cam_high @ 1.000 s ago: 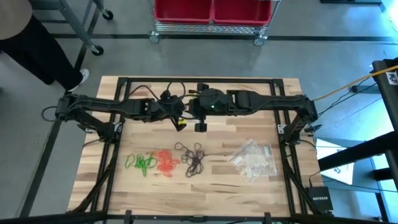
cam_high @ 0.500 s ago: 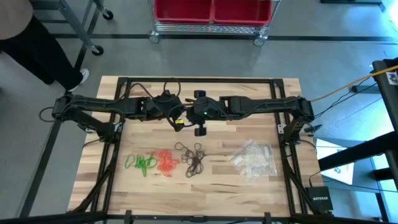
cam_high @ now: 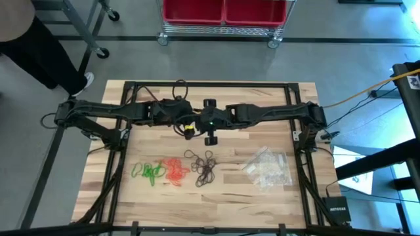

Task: Sort rubber bands
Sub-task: Open the transparent zip bag

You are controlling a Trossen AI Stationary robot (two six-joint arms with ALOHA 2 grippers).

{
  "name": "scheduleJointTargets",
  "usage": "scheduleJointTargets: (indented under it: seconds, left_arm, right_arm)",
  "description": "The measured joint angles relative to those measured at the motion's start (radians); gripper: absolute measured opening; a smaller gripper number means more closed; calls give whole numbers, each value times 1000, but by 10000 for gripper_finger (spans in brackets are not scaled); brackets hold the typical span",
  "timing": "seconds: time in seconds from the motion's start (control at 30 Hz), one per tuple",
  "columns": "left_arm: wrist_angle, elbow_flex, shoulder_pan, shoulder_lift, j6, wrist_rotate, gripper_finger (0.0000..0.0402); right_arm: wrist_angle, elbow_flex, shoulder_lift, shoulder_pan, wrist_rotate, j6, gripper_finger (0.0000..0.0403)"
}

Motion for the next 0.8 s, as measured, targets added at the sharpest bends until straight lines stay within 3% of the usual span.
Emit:
scheduleJointTargets:
  seconds: [0.23, 0.57, 0.8]
  left_arm:
    - [0, 0, -8, -13, -61, -5, 0]
    - [-4, 0, -12, -15, -111, -55, 0]
    - [-14, 0, -10, -16, -106, -57, 0]
  right_arm:
    - [14, -1, 15, 0, 133, 92, 1]
    - [118, -41, 6, -44, 154, 366, 2]
    - [210, -82, 5, -50, 163, 311, 3]
